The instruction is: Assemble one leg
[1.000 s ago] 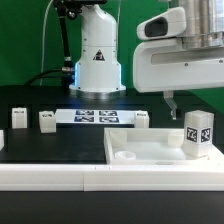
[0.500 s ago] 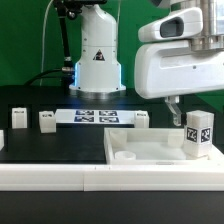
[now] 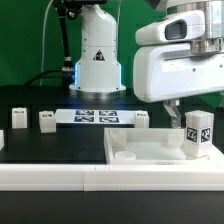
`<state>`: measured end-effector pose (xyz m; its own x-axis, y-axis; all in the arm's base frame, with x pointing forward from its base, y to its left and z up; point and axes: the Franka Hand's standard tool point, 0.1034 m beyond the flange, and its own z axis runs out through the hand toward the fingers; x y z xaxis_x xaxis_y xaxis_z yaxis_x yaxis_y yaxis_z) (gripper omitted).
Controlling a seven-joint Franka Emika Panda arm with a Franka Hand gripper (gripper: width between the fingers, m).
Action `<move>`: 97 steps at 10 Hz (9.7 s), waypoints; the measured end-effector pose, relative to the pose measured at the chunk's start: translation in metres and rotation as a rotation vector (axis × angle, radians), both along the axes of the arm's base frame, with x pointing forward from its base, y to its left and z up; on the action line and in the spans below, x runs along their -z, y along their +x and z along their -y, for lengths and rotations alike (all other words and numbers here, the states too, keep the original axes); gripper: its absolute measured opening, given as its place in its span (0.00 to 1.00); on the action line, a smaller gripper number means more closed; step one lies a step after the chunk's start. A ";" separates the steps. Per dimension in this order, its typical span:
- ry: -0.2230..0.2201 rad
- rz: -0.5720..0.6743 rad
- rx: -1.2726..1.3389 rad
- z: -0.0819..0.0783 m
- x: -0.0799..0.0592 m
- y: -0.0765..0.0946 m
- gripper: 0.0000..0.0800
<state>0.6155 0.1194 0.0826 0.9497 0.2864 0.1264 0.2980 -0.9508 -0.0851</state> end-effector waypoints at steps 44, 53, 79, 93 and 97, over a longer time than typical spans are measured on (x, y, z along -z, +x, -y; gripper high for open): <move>-0.048 -0.027 0.223 0.007 0.005 0.009 0.36; 0.100 -0.097 1.321 0.005 0.008 0.006 0.37; -0.077 -0.068 0.383 0.003 0.006 0.016 0.36; 0.053 -0.164 1.752 0.010 0.007 0.011 0.36; 0.069 -0.183 1.786 0.009 0.008 0.011 0.37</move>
Offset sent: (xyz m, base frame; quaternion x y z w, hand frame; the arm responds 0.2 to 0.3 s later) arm 0.0000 0.0000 0.0000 0.0000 0.0000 0.0650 0.9979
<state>0.6264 0.1101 0.0743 0.0745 -0.9965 -0.0390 -0.9964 -0.0728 -0.0446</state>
